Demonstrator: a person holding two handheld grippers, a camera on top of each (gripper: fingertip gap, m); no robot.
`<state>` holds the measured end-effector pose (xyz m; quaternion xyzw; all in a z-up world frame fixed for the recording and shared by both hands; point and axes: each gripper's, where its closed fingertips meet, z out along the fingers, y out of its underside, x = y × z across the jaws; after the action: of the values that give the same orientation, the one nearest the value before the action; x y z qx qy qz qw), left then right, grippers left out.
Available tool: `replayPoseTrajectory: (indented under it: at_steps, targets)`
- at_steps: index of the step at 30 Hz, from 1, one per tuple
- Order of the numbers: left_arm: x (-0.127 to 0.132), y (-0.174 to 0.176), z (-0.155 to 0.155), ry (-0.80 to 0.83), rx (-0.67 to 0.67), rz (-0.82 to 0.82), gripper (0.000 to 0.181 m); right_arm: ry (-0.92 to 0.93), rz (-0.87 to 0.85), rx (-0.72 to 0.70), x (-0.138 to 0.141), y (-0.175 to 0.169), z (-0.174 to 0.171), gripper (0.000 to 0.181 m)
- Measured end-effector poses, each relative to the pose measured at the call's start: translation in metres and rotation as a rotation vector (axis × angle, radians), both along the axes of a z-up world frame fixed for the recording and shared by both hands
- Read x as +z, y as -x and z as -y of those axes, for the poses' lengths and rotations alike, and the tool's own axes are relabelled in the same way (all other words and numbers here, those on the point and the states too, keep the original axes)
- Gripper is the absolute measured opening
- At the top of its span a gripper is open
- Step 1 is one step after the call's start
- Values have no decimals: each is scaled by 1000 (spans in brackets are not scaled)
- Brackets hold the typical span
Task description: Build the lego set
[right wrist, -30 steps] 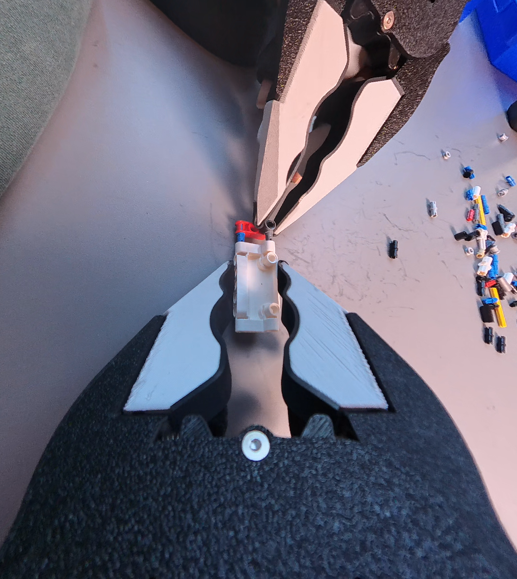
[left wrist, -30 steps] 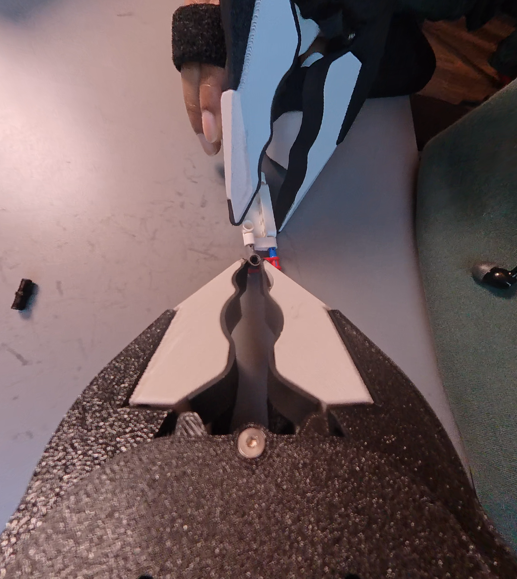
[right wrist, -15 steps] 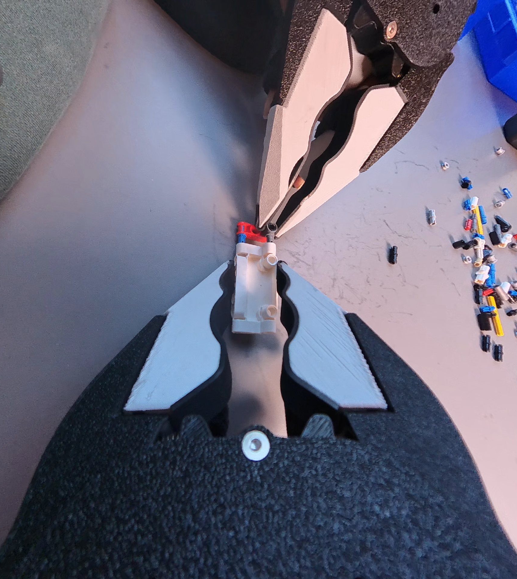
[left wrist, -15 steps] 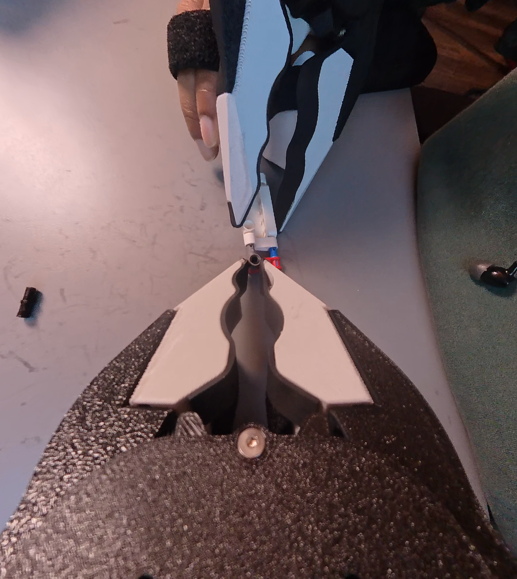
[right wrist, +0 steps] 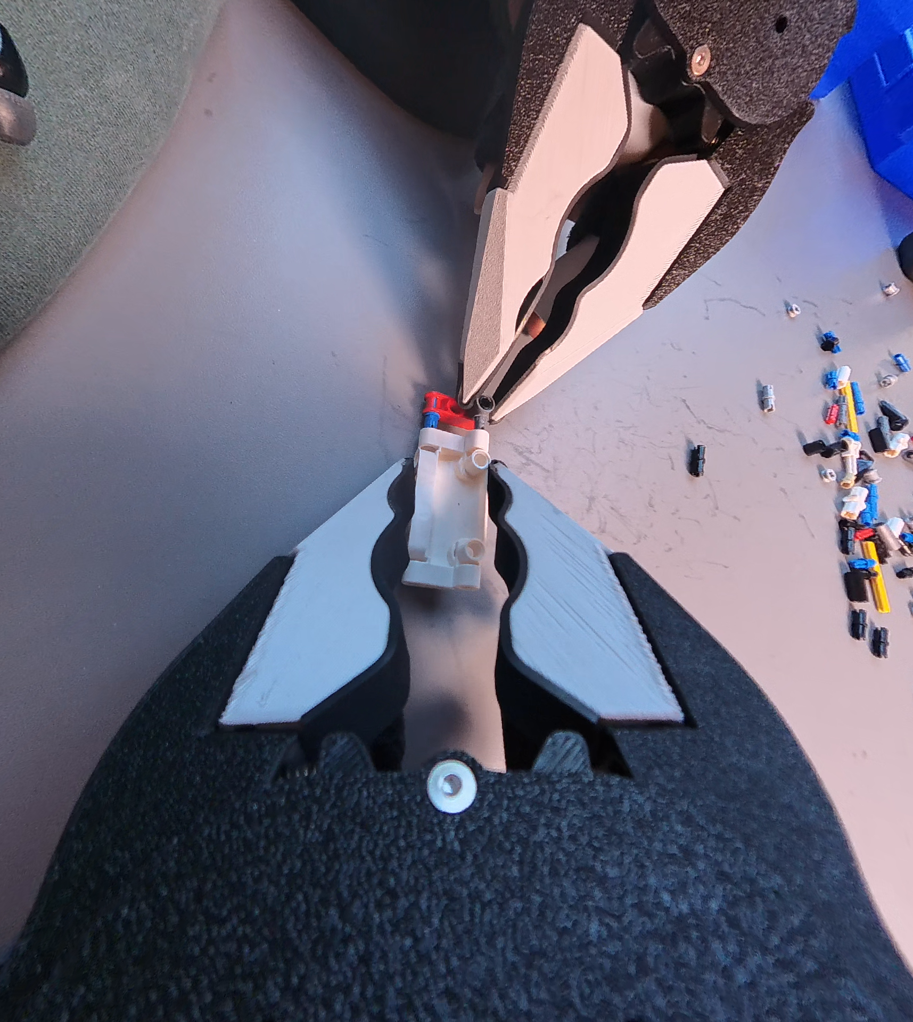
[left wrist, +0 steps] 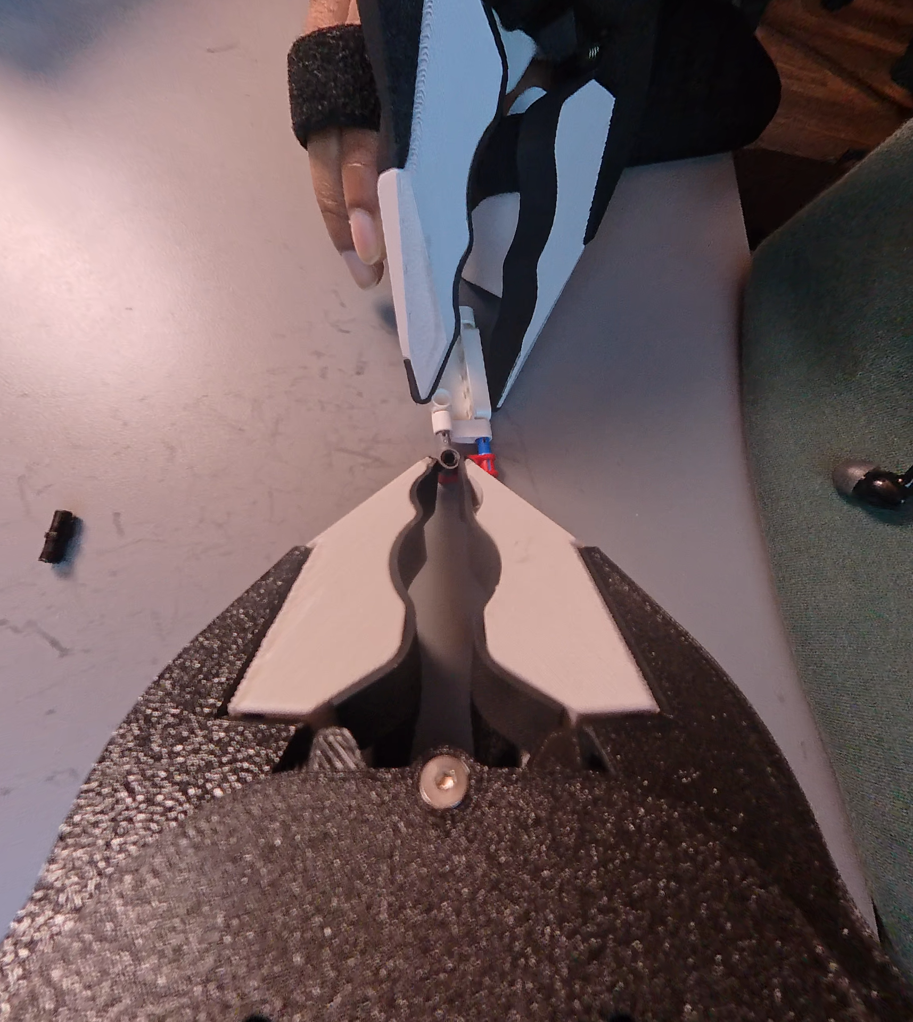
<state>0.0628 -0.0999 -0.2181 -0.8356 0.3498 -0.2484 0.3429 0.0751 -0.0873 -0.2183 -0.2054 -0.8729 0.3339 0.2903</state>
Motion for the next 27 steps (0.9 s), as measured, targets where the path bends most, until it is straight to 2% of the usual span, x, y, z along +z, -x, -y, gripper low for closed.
replayPoseTrajectory:
  at_steps: [27]
  targets:
    - [0,-3,-1,-49,-36,-38,5,23,27,20,0,-1,1,25]
